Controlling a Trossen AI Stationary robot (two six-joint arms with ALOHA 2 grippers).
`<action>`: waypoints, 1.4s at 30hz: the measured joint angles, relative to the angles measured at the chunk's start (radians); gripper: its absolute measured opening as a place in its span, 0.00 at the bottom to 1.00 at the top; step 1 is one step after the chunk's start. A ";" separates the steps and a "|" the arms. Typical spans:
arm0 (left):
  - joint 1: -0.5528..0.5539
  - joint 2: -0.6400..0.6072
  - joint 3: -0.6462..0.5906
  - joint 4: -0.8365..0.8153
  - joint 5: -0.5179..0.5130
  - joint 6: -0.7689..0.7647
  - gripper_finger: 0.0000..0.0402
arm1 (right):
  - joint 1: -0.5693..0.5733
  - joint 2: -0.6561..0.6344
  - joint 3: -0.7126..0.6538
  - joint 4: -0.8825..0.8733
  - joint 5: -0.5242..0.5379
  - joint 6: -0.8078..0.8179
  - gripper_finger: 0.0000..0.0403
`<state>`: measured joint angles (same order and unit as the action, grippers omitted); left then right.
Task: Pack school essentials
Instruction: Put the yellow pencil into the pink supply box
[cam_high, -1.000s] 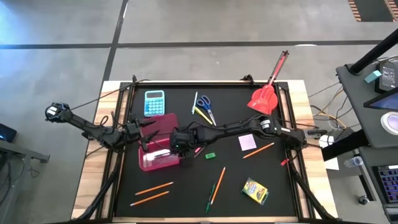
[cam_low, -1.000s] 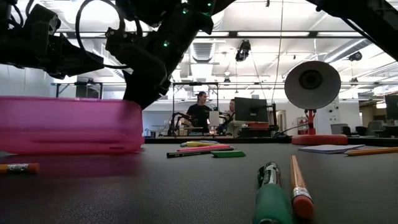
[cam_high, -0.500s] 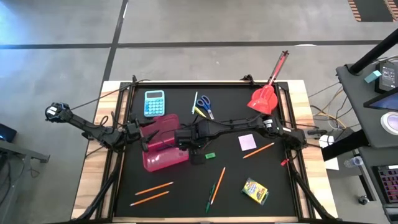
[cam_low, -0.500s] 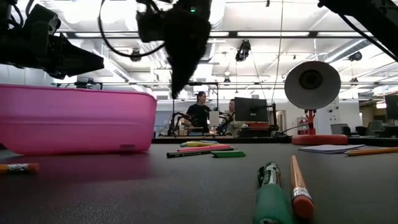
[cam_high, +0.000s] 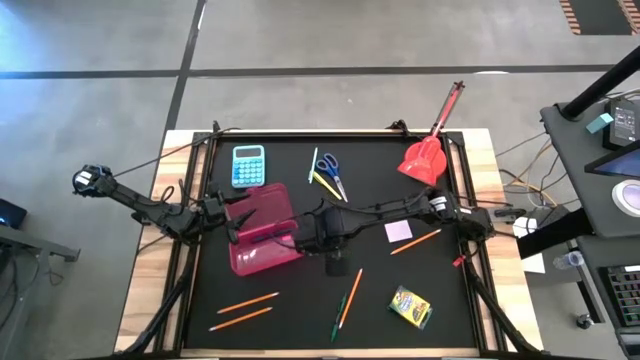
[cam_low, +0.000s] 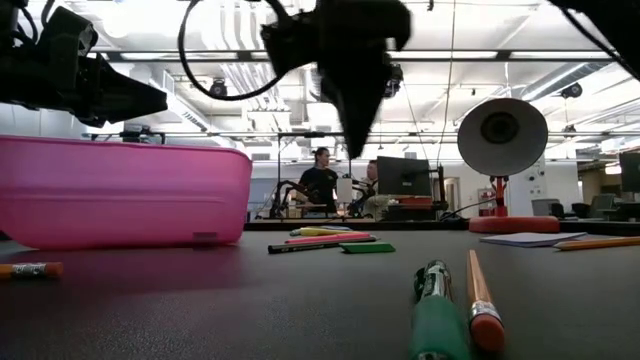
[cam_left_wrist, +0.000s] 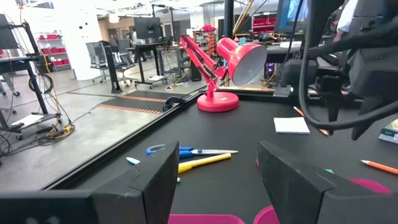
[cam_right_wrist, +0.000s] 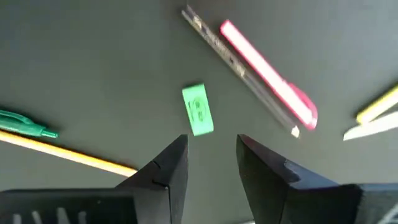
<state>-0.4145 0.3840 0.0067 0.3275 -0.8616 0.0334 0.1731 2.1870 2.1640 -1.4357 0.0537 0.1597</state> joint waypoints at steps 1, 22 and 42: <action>0.000 0.000 0.000 0.000 0.000 0.000 0.51 | 0.008 -0.013 -0.032 0.002 0.000 0.023 0.31; 0.000 0.000 0.000 0.000 0.000 0.000 0.51 | 0.233 -0.823 -1.203 0.376 0.169 0.775 0.26; 0.000 0.000 0.000 0.000 0.000 0.000 0.51 | 0.261 -0.954 -1.554 0.560 0.168 0.459 0.29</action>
<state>-0.4149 0.3837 0.0068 0.3277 -0.8616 0.0335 0.4343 1.2335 0.6102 -0.8756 0.2217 0.6184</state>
